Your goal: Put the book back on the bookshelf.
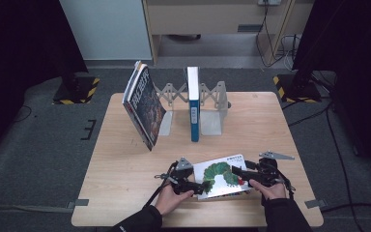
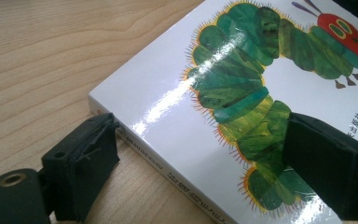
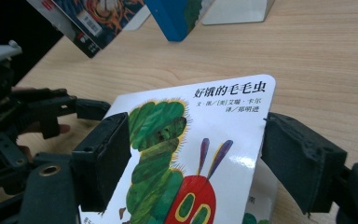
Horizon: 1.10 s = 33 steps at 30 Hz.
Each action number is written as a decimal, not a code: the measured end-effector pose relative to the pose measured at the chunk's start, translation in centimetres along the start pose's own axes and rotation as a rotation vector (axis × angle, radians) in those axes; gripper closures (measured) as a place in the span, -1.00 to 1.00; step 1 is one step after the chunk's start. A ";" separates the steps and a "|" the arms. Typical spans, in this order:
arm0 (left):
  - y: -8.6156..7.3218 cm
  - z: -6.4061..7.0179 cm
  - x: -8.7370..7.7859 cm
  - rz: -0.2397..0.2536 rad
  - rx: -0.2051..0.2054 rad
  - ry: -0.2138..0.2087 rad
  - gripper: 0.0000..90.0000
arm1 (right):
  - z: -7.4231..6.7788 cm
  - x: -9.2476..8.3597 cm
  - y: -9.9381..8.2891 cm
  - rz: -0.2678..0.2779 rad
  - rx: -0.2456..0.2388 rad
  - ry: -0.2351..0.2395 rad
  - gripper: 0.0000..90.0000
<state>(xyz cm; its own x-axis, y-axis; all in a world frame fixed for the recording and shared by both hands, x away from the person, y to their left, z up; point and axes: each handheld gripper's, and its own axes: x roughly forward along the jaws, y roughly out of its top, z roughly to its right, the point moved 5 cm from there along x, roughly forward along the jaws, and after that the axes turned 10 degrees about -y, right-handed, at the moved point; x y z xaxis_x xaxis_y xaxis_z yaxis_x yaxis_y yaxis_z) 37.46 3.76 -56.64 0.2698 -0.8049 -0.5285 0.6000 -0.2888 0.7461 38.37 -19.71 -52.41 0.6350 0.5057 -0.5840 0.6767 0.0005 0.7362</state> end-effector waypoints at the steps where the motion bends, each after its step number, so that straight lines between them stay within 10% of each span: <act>1: 0.0 0.0 0.0 0.000 -0.001 -0.003 -0.84 | 0.0 -0.1 0.1 0.008 0.003 0.009 -0.45; 11: 0.0 0.1 0.1 -0.001 -0.006 -0.004 -0.94 | -0.1 0.4 0.3 0.027 -0.030 0.013 -0.49; 20: 0.0 0.0 0.0 0.006 -0.015 -0.017 -0.94 | -0.6 0.1 0.0 -0.018 0.053 0.099 -0.35; 23: 0.0 0.0 0.0 0.004 -0.012 -0.011 -0.94 | -0.8 0.5 -0.3 -0.052 -0.040 0.049 -0.37; 33: 0.0 0.0 0.0 0.003 -0.011 -0.011 -0.94 | -0.4 1.9 -0.1 -0.106 -0.055 0.064 -0.17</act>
<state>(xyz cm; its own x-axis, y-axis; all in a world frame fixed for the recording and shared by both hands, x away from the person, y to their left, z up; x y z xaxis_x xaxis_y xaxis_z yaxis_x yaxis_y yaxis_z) 37.42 3.72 -56.66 0.2633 -0.8114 -0.5218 0.6076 -0.2806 0.7430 39.33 -18.44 -53.46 0.5349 0.5539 -0.6380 0.7164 0.1030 0.6901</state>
